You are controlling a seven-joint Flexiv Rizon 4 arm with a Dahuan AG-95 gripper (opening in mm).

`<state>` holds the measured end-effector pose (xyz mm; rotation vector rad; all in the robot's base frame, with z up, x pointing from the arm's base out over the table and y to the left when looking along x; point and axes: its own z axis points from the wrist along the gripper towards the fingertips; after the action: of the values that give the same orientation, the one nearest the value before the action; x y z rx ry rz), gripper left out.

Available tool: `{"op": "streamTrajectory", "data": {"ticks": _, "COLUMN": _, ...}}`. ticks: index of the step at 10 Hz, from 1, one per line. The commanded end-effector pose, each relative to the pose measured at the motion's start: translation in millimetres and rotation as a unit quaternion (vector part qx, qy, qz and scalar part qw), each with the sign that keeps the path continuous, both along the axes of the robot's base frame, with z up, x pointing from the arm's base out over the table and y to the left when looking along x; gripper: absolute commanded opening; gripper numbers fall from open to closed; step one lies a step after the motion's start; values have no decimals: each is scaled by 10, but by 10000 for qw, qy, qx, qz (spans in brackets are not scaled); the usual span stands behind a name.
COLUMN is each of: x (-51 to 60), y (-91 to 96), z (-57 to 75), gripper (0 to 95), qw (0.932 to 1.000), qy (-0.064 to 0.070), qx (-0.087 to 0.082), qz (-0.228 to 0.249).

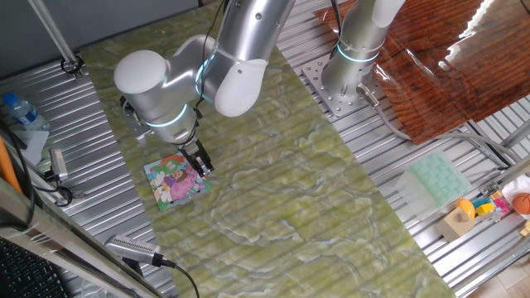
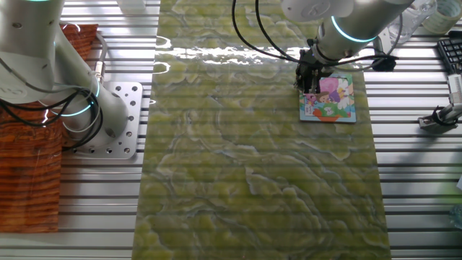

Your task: Assemble one piece of a puzzle

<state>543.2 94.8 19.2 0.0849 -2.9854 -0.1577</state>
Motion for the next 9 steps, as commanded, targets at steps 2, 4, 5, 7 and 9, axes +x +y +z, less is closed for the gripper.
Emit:
{"op": "streamTrajectory", "data": {"ticks": 2, "x": -13, "y": -32, "z": 3, "gripper": 0, "qw": 9999, "qy": -17, "qx": -84, "qz": 97}}
{"op": "streamTrajectory", "data": {"ticks": 4, "x": -24, "y": -70, "z": -5, "gripper": 0, "qw": 9998, "qy": -23, "qx": -123, "qz": 145}}
{"op": "streamTrajectory", "data": {"ticks": 5, "x": -33, "y": -98, "z": -10, "gripper": 0, "qw": 9998, "qy": -48, "qx": -119, "qz": 156}}
{"op": "streamTrajectory", "data": {"ticks": 7, "x": -40, "y": -133, "z": -8, "gripper": 0, "qw": 9998, "qy": -119, "qx": -97, "qz": 144}}
{"op": "streamTrajectory", "data": {"ticks": 9, "x": -26, "y": -127, "z": -3, "gripper": 0, "qw": 9998, "qy": -117, "qx": -116, "qz": 127}}
